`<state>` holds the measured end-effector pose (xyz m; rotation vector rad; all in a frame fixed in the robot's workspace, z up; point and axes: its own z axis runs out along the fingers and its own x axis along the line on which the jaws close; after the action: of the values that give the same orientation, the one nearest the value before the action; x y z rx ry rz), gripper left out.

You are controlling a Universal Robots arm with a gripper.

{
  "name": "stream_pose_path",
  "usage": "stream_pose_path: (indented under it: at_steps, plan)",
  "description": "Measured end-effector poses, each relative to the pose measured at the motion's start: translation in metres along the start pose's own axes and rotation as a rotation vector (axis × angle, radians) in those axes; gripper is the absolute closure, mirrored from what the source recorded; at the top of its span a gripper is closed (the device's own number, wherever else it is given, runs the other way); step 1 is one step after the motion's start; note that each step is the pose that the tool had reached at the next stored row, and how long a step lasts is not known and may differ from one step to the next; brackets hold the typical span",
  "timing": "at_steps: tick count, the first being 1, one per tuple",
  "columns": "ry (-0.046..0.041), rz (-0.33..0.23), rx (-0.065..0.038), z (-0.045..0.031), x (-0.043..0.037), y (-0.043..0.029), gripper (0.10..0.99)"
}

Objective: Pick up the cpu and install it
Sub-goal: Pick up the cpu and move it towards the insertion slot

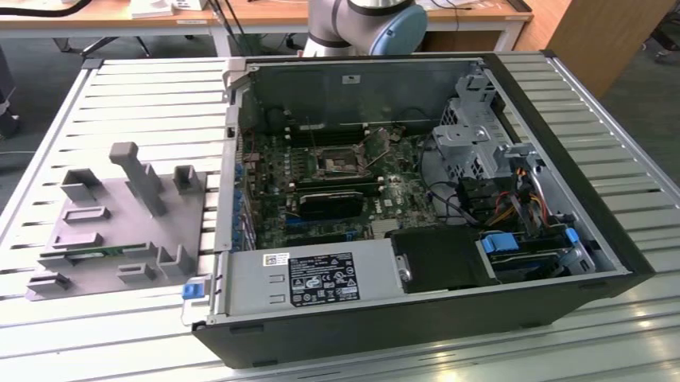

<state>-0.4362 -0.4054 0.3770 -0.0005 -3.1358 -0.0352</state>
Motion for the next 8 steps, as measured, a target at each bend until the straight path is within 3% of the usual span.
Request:
stream_pose_path:
  at_steps: [8]
  plan:
    - [0.0,0.001,0.003,-0.0056,0.0,0.0007,0.561]
